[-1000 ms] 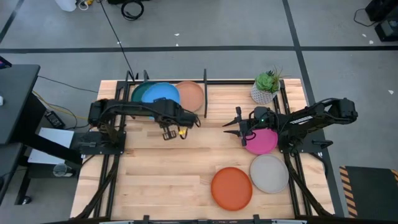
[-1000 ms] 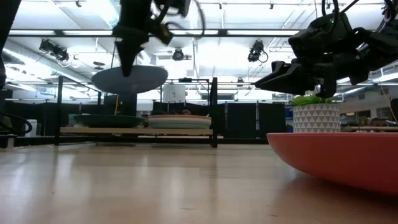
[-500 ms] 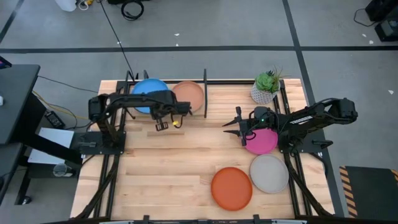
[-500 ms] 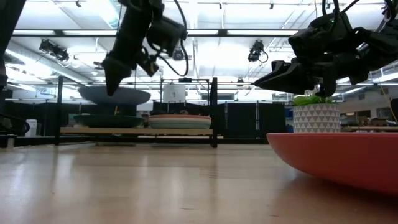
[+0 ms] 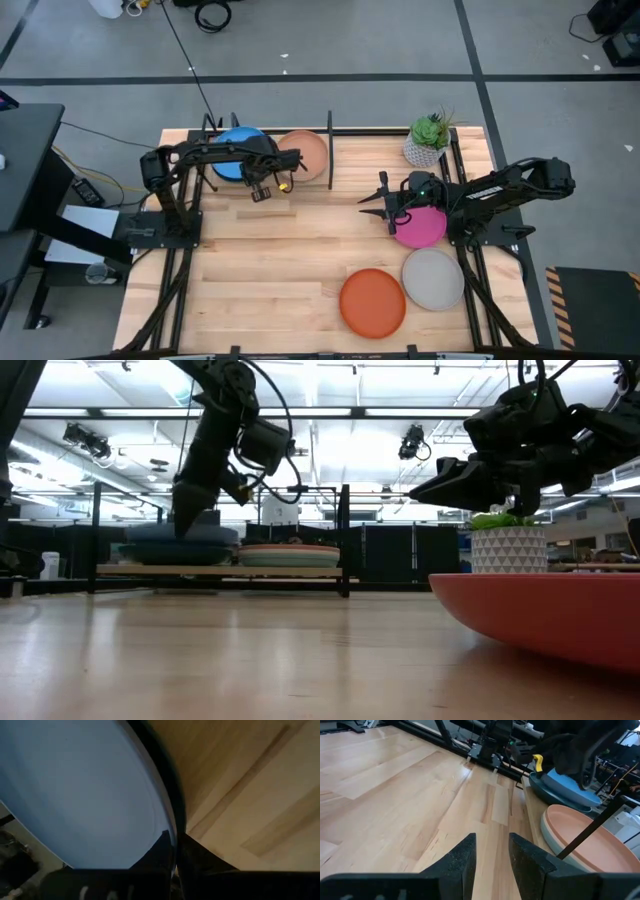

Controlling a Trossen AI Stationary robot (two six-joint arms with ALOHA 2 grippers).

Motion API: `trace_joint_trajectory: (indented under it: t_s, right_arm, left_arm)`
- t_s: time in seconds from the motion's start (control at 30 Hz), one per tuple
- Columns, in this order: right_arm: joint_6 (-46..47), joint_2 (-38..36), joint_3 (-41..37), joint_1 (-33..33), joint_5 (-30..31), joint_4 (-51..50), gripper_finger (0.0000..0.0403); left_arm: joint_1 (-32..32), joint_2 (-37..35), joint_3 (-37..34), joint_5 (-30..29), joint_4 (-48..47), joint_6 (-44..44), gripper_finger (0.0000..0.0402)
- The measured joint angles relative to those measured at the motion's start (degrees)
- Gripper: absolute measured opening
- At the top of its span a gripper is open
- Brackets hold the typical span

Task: Place and stack plates onto a shelf
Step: Stack the light blue plate on top of the dark blue plate on the shelf, then stack the pink plate on top of the light blue plate on the shelf

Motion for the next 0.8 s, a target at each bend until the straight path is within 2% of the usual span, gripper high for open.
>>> trace_joint_trajectory:
  t_s: [0.27, 0.57, 0.67, 0.73, 0.8]
  right_arm:
    - [-0.02, 0.0, 0.0, -0.02, 0.02, -0.14, 0.0121]
    - [-0.02, -0.02, 0.0, -0.02, 0.02, -0.14, 0.0121]
    - [-0.04, -0.02, 0.0, -0.02, 0.02, -0.14, 0.0121]
    - [-0.04, -0.02, 0.0, -0.02, 0.02, -0.11, 0.0121]
    - [-0.04, -0.02, 0.0, -0.02, 0.02, 0.0, 0.0121]
  left_arm:
    - [0.58, 0.0, -0.54, -0.25, 1.57, -0.6, 0.0031]
    - [0.06, 0.0, -0.06, -0.36, -4.28, -6.3, 0.0119]
    - [-1.84, -0.2, 2.36, -0.66, -5.55, -8.33, 0.0134]
    - [-4.07, -1.17, 4.19, -3.0, -3.51, -10.78, 0.0135]
    - [-6.87, -3.38, 5.07, -7.06, 2.45, -11.77, 0.0131]
